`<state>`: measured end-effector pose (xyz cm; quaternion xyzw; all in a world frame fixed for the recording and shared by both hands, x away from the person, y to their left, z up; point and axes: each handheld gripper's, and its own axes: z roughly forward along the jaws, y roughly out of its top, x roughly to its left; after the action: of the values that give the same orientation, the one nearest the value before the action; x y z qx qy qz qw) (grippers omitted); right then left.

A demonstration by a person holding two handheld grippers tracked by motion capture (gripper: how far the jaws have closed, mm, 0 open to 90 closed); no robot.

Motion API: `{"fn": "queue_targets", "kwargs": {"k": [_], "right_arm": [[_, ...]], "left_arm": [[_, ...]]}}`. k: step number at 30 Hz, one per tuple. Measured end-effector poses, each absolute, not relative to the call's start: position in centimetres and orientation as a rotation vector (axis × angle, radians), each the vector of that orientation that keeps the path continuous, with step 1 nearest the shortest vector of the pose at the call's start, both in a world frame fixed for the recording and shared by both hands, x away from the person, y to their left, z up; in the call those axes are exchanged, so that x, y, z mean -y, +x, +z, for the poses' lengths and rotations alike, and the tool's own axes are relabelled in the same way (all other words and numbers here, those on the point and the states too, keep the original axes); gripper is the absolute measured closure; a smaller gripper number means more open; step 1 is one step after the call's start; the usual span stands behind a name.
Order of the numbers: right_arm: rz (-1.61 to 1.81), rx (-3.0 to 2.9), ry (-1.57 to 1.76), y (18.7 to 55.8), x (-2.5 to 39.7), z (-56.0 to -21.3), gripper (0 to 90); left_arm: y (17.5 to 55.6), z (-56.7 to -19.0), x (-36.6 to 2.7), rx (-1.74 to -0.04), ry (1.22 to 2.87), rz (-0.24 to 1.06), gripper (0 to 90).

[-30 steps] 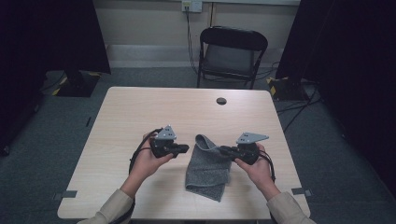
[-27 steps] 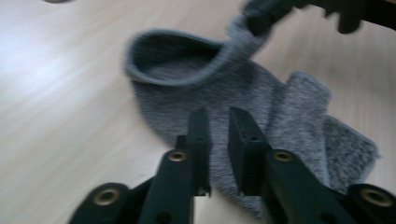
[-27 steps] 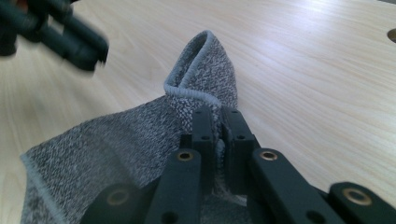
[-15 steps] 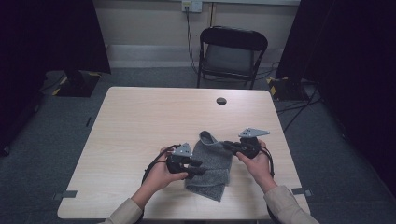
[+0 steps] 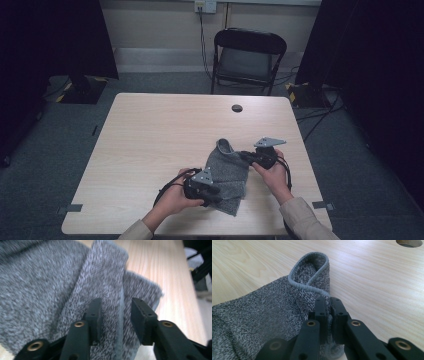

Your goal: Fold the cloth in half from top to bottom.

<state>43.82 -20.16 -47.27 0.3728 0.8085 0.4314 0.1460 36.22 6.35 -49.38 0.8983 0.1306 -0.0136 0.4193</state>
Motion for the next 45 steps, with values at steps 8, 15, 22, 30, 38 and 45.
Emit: {"fn": "queue_targets", "kwargs": {"k": [8, 15, 22, 30, 38, 45], "right_arm": [[1.18, -2.307, 1.098, 44.8, 20.8, -47.9, 85.9], [1.169, -2.298, 1.106, 45.1, 21.1, -47.7, 86.1], [1.168, -2.293, 1.12, 45.1, 21.1, -47.7, 83.7], [1.205, -2.269, 1.151, 46.1, 20.6, -47.5, 58.3], [1.182, -2.329, 1.205, 47.2, 19.8, -48.9, 61.9], [1.157, -2.342, 1.219, 47.6, 19.4, -49.4, 85.3]], "left_arm": [[36.5, -48.2, -7.1, -0.334, 2.218, -0.057, 87.0], [35.7, -47.3, -8.9, -0.293, 2.19, -0.138, 86.5], [35.9, -47.7, -9.5, -0.378, 2.158, -0.071, 42.8], [37.1, -48.2, -8.5, -0.42, 2.123, -0.01, 39.7], [38.4, -49.5, -7.5, -0.464, 2.162, -0.03, 25.0], [38.1, -49.9, -7.3, -0.448, 2.191, -0.018, 22.4]]}}
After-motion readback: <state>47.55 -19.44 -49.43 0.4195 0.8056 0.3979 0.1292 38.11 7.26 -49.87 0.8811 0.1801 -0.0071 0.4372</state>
